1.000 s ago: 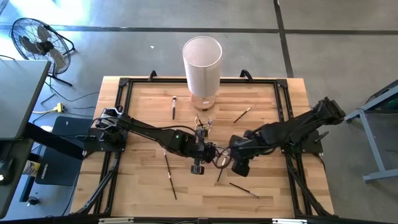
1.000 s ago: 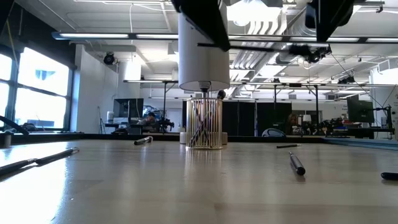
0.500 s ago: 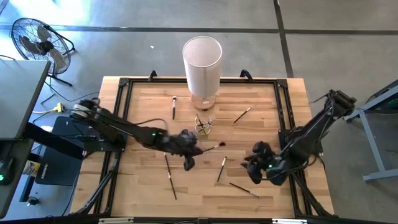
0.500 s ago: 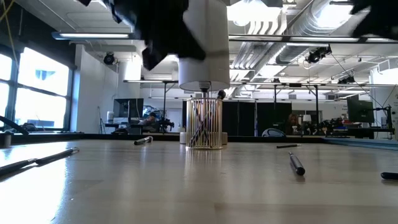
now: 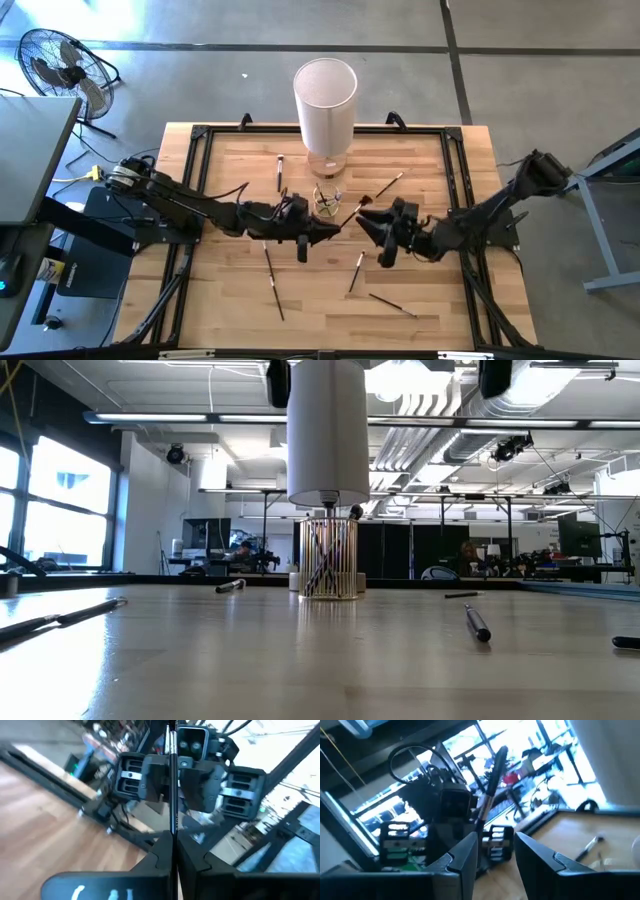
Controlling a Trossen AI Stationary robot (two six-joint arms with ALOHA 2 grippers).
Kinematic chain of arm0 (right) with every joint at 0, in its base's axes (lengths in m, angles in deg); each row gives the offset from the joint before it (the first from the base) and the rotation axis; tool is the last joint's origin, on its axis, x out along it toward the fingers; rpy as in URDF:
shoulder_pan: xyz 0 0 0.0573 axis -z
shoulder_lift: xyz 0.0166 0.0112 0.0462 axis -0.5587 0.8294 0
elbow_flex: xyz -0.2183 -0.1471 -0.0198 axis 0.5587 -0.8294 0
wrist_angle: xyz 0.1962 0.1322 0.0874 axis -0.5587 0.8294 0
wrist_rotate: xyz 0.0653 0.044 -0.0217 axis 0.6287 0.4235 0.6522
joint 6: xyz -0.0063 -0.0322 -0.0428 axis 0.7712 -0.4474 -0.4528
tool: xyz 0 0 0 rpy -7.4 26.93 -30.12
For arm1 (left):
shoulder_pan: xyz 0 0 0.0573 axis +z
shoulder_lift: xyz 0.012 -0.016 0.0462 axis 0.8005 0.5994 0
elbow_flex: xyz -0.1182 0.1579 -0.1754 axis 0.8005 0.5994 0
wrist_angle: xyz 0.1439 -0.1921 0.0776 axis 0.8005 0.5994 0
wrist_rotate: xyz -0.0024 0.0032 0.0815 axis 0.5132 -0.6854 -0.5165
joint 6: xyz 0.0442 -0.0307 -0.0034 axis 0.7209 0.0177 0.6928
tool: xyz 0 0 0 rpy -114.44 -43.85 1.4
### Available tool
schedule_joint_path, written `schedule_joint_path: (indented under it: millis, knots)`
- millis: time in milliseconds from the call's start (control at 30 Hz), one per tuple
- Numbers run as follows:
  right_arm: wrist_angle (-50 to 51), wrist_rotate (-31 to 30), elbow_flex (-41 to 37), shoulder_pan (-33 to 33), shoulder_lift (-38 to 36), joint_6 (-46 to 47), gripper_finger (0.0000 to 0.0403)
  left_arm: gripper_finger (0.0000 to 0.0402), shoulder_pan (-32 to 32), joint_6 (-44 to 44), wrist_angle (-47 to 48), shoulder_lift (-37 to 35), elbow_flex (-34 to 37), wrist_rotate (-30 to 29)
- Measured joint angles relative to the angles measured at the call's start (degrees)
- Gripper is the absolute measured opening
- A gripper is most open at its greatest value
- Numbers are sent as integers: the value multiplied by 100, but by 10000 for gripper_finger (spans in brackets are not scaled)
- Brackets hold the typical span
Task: Put items in baskets/containers
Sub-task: Put the black brow brush into the gold pen organizer
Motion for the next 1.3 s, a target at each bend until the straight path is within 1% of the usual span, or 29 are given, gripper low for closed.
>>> schedule_joint_path:
  millis: [67,200,267,400,467,533,567,667,700,767,833,933,1100,1167,1200,1300]
  knots:
    - [-4,171,181,103,-4,-330,124,1,0,86,114,0,-114,-95]
    - [25,186,486,251,-6,-728,124,1,-2,208,570,0,-414,-147]
    - [76,57,613,294,-6,-793,124,1,-2,222,746,0,-492,-144]
    - [346,-436,770,289,-6,-799,122,1,-4,371,777,4,-527,-149]
    - [386,-500,788,271,-5,-809,114,1,-4,380,806,4,-530,-179]
    - [392,-483,789,271,-6,-804,97,1,-2,381,807,4,-530,-184]
    - [398,-471,789,271,-6,-806,83,1,-2,381,791,4,-530,-184]
    - [434,-218,791,277,-6,-842,23,3,2,420,824,7,-528,-2]
    - [422,-166,798,274,-6,-863,15,7,5,429,813,13,-528,133]
    - [455,-156,800,289,-6,-827,18,21,9,429,809,15,-528,246]
    - [505,-54,800,339,-6,-776,16,40,10,548,869,15,-528,209]
    - [558,125,800,370,-6,-793,9,74,12,1007,918,13,-528,199]
    - [1023,77,792,380,-6,-546,9,127,3,1336,995,-73,-528,19]
    - [1443,85,792,384,-6,-302,8,143,0,1556,1206,-264,-533,-12]
    - [1720,87,791,384,-6,-121,8,148,0,1583,1457,-410,-535,-29]
    - [2743,114,789,394,-6,665,8,153,0,1566,2546,-970,-531,-278]
